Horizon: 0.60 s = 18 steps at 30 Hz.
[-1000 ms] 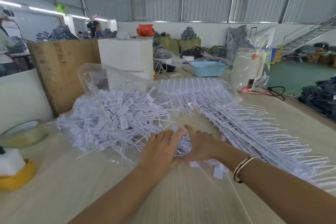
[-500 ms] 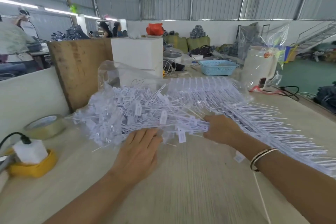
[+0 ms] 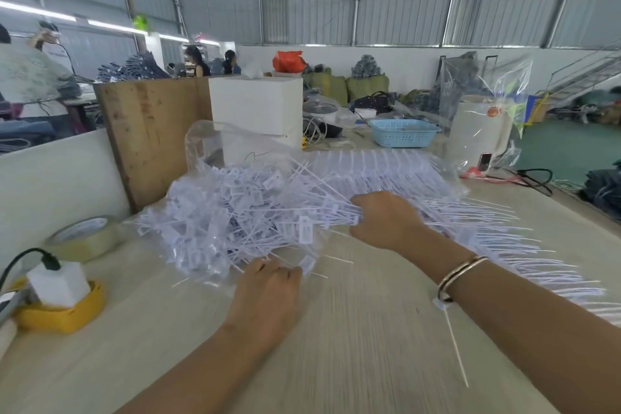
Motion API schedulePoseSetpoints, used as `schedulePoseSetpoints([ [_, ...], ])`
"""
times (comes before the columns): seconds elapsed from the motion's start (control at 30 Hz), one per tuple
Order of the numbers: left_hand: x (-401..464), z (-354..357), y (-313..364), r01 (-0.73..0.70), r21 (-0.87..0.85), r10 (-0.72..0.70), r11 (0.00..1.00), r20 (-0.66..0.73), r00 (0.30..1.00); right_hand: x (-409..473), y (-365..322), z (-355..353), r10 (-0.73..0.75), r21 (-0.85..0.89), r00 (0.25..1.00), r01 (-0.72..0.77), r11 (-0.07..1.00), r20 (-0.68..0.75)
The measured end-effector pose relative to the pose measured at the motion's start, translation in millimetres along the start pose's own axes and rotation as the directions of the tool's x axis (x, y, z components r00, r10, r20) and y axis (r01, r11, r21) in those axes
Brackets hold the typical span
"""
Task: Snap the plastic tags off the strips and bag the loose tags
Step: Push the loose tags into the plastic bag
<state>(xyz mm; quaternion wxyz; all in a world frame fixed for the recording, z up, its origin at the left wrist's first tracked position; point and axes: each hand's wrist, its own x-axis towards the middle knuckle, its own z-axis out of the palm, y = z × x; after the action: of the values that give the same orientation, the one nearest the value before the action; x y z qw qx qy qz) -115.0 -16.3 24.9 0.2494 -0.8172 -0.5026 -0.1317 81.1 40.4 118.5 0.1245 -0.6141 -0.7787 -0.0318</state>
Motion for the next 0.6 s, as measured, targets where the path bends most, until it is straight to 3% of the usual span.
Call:
schedulePoseSetpoints([
  [0.23, 11, -1, 8, -0.31, -0.059, 0.31, 0.949, 0.001, 0.951, 35, -58, 17, -0.161, -0.086, 0.986, 0.158, 0.984, -0.034],
  [0.33, 9, -2, 12, -0.362, -0.232, 0.37, 0.903, -0.01, 0.929, 47, -76, 32, -0.181, -0.024, 0.983, 0.182, 0.983, 0.036],
  [0.4, 11, -4, 17, -0.224, -0.356, 0.221, 0.907, -0.049, 0.974, 50, -82, 47, -0.164, 0.013, 0.98, 0.164, 0.986, 0.113],
  [0.47, 17, -7, 23, 0.037, -0.33, -0.025, 0.943, 0.04, 0.999, 52, -83, 58, -0.145, 0.048, 0.984, 0.141, 0.989, 0.105],
  [0.6, 24, 11, 29, 0.431, -0.285, -0.319, 0.856, 0.363, 0.875, 57, -81, 60, -0.194, 0.035, 0.979, 0.196, 0.98, -0.065],
])
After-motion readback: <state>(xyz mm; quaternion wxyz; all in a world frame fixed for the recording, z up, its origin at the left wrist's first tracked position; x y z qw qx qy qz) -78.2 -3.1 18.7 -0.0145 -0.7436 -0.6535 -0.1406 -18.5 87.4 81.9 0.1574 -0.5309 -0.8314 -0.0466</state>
